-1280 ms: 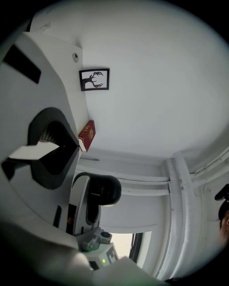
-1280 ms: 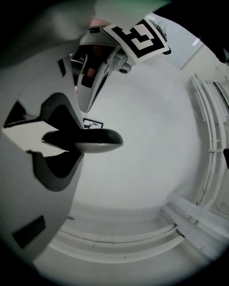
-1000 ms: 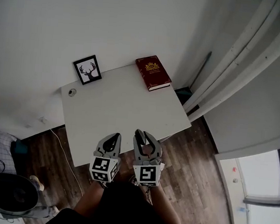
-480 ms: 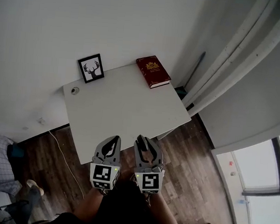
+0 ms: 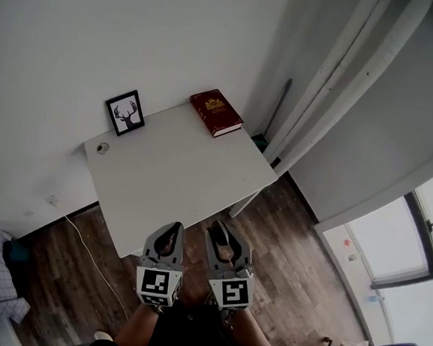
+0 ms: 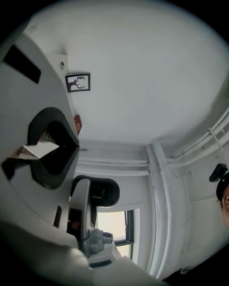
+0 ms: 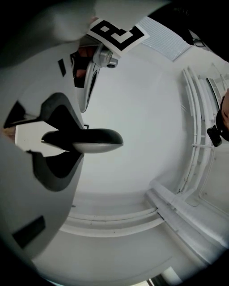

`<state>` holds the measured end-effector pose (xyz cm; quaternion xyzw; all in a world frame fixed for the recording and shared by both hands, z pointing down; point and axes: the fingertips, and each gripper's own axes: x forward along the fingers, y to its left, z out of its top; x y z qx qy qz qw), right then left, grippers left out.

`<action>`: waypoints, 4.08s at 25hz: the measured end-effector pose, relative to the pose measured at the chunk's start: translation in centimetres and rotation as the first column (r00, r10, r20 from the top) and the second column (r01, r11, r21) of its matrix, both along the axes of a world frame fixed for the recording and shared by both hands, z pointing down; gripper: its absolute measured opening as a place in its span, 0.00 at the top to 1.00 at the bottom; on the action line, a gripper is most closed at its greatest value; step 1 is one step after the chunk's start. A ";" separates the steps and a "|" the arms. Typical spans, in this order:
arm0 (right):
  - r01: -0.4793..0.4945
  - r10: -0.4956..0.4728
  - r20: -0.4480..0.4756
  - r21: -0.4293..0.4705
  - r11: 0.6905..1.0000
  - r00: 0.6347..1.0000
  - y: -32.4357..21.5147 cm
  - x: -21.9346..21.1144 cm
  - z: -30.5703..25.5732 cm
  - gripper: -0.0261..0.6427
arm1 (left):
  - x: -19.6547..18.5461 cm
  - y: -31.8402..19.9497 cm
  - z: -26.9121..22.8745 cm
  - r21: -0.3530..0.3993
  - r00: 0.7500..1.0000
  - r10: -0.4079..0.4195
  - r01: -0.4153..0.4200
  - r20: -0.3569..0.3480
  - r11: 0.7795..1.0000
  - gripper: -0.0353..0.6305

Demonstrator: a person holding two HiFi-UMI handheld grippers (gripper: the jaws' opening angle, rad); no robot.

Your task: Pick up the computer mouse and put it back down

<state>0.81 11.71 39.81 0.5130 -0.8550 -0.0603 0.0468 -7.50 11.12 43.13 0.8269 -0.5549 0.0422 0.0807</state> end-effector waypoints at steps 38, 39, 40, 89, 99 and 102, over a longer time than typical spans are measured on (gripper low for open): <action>0.050 -0.049 -0.020 0.009 0.999 0.999 2.6 -1.5 -1.1 0.75 | 0.2 3.2 -0.5 -0.005 1.000 0.020 -0.020 -0.003 1.000 0.95; 0.043 -0.042 -0.025 0.011 0.999 0.999 2.5 -1.9 -1.1 0.75 | -0.1 3.1 -0.5 -0.004 1.000 0.028 -0.028 -0.005 1.000 0.95; 0.036 -0.035 -0.028 0.014 0.999 0.999 2.5 -2.3 -1.1 0.75 | -0.5 3.1 -0.5 -0.001 0.999 0.037 -0.037 -0.007 0.999 0.95; 0.260 -0.264 -0.113 -0.049 0.964 0.958 -25.8 4.7 3.9 0.75 | 5.8 -22.7 4.3 -0.148 0.988 -0.147 0.151 0.039 0.977 0.95; 0.286 -0.296 -0.191 -0.081 0.955 0.936 -31.9 0.5 4.9 0.75 | 2.8 -28.3 5.4 -0.169 0.989 -0.143 0.146 0.032 0.975 0.95; 0.281 -0.295 -0.248 -0.093 0.955 0.923 -34.1 -0.6 6.4 0.75 | 1.6 -29.5 6.3 -0.191 0.988 -0.147 0.152 0.038 0.970 0.95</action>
